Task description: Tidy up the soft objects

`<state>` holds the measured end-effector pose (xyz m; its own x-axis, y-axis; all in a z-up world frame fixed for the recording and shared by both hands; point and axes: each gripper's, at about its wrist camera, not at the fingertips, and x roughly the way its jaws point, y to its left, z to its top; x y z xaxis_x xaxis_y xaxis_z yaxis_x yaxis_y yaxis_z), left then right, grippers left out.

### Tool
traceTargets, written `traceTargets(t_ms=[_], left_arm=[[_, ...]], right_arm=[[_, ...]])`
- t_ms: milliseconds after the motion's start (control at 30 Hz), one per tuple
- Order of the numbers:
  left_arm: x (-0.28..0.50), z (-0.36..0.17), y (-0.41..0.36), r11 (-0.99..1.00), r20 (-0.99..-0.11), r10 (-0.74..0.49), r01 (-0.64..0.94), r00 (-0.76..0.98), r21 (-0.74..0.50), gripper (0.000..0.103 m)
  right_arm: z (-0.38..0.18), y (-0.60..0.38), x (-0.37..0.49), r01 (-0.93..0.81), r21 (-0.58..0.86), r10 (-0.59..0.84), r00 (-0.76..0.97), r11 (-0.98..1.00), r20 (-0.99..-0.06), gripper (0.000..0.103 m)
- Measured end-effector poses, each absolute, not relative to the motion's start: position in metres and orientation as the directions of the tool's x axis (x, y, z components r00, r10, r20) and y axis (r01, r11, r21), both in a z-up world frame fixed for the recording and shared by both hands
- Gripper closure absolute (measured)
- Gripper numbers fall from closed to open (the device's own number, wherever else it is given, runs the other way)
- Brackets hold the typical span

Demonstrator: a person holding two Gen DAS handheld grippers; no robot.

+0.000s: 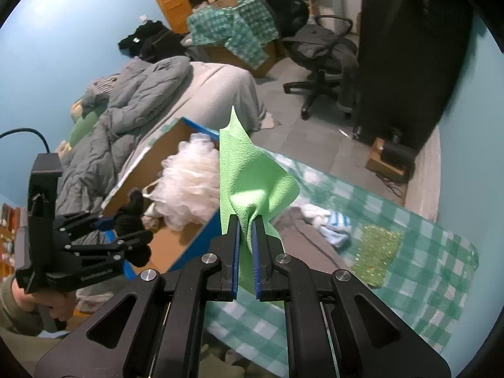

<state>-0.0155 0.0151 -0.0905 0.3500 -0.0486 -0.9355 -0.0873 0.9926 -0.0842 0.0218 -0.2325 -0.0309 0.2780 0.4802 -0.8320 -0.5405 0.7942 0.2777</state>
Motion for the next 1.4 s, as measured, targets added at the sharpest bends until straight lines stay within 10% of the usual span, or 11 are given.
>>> traceTargets(t_ms=[1400], left_arm=[[-0.010, -0.130, 0.118, 0.982, -0.957, -0.036, -0.170, 0.287, -0.088, 0.057]], right_arm=[[-0.076, -0.065, 0.012, -0.639, 0.391, 0.551, 0.062, 0.662, -0.832, 0.096]])
